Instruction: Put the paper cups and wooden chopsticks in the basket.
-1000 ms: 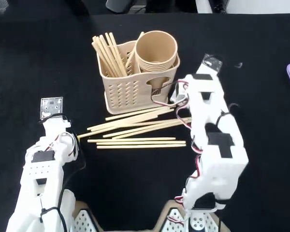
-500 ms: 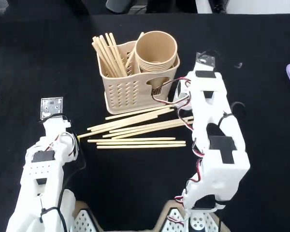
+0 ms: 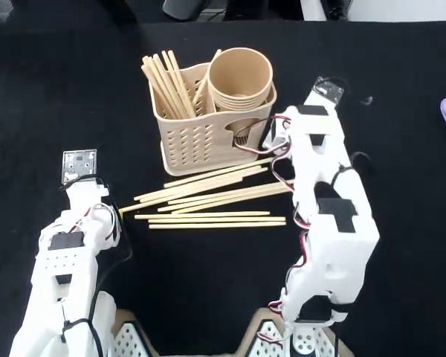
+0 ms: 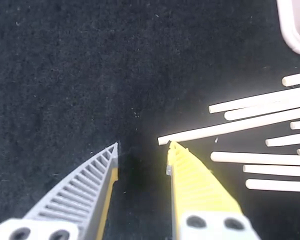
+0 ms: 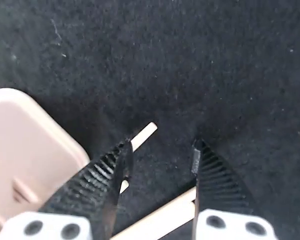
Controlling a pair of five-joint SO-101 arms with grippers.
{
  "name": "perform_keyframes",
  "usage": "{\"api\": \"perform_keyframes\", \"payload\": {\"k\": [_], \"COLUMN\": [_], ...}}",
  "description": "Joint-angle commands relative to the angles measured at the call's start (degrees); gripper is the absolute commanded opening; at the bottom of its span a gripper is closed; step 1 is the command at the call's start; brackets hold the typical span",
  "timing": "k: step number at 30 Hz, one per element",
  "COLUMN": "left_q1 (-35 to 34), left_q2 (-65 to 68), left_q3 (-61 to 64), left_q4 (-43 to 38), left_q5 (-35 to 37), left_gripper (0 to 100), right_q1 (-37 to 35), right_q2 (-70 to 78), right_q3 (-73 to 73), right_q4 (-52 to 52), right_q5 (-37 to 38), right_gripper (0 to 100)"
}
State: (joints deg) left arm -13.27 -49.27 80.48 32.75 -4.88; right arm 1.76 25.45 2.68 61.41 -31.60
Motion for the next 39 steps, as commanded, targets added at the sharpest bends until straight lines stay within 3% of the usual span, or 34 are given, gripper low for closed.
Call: {"api": "perform_keyframes", "payload": {"k": [1,15,22,25,35,39], "left_q1": [0.66,0.66,0.66,0.66,0.66,0.66], "left_q2": [-0.97,-0.97,-0.97,-0.97,-0.97,-0.97], "left_q3": [-0.4,-0.4,-0.4,-0.4,-0.4,-0.4], "left_q4": [-0.88,-0.88,-0.88,-0.88,-0.88,-0.88], "left_q5": [-0.44,-0.44,-0.44,-0.44,-0.44,-0.44], "left_gripper": [16,16,16,16,16,16], "right_q1": [-0.09,-0.44,-0.35,-0.44,3.08,2.99], "right_q2": [-0.4,4.97,9.27,9.01,5.85,6.46], "right_q3": [-4.26,-6.46,-11.82,-13.05,-18.51,-20.35], "right_q4": [2.99,1.41,12.48,16.53,16.62,16.44], "right_q5": [-0.7,-0.7,0.0,4.48,6.24,3.6], "right_gripper": [20.1,19.8,20.1,20.1,20.1,20.1]}}
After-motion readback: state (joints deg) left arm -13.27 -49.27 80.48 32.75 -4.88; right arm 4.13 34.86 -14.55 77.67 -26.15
